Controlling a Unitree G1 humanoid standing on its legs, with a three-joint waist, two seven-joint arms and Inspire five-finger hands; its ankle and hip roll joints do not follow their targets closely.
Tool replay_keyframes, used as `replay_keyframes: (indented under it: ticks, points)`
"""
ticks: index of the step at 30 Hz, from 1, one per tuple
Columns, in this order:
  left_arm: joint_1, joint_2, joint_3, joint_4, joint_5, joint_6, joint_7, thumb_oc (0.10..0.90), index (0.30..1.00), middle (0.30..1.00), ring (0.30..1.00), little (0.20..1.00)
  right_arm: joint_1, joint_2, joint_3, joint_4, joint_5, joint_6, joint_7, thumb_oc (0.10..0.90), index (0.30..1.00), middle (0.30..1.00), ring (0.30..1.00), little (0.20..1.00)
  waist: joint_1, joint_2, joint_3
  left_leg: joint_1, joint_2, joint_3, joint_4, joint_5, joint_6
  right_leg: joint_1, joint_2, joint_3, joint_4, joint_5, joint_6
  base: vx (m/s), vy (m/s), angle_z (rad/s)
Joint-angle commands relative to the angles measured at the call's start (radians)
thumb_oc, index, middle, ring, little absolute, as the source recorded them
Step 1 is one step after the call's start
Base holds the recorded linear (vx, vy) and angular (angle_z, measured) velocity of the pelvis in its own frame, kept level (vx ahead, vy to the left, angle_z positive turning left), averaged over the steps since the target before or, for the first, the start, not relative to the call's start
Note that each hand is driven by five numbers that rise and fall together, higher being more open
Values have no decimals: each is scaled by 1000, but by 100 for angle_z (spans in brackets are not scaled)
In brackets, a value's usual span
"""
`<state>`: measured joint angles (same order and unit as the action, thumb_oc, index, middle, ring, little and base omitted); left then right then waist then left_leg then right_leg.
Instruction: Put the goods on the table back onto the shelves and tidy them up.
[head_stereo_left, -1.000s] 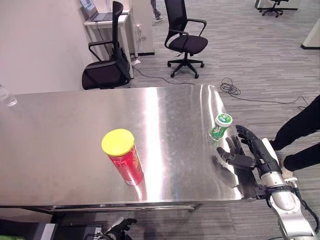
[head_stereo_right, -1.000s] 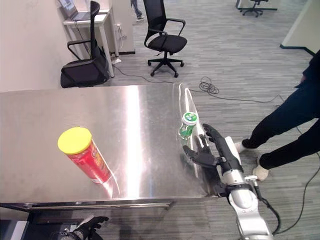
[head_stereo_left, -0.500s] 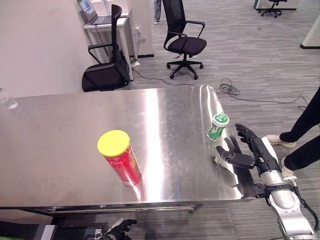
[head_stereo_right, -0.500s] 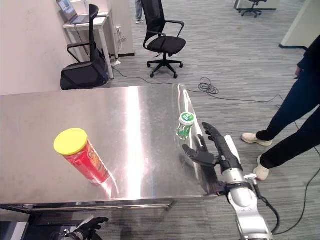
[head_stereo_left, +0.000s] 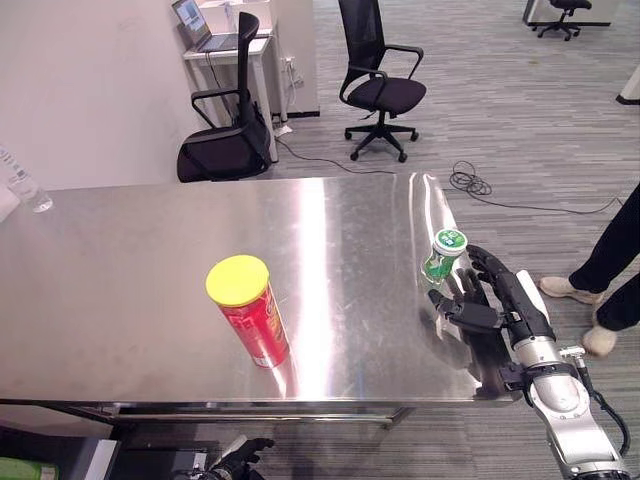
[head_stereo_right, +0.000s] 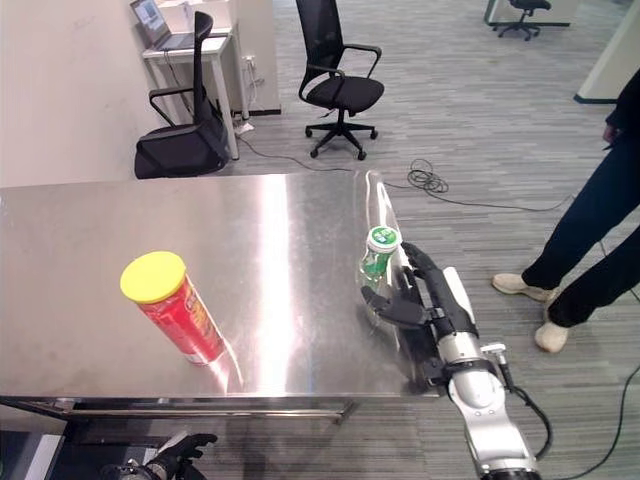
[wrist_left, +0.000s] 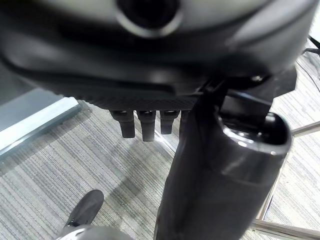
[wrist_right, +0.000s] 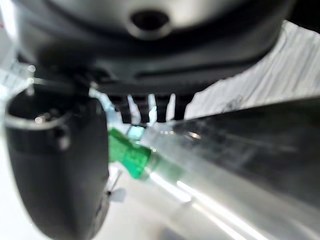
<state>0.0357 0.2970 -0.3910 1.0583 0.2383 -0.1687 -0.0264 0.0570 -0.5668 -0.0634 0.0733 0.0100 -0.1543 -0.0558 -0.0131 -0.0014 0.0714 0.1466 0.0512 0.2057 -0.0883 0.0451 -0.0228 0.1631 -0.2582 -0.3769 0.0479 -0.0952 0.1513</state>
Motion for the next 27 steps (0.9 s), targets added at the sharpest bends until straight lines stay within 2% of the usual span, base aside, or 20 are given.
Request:
replay_keyframes:
  ticks: [1, 27]
  points:
    - [-47, 12, 6, 43, 8, -23, 20, 800, 900, 900, 900, 900, -173, -40, -38, -10, -7, -87, -62, 800, 900, 900, 900, 900, 31, -22, -17, 24, 23, -14, 1, -117, -46, -42, -62, 34, -7, 157, 47, 0, 0, 0]
    - [-56, 6, -16, 72, -17, -17, 47, 800, 900, 900, 900, 900, -326, -33, 70, 164, -37, -48, -144, 800, 900, 900, 900, 900, 63, -28, -20, 15, 18, -31, 1, -112, -44, -35, -63, 15, -7, 156, 44, -1, 3, 3]
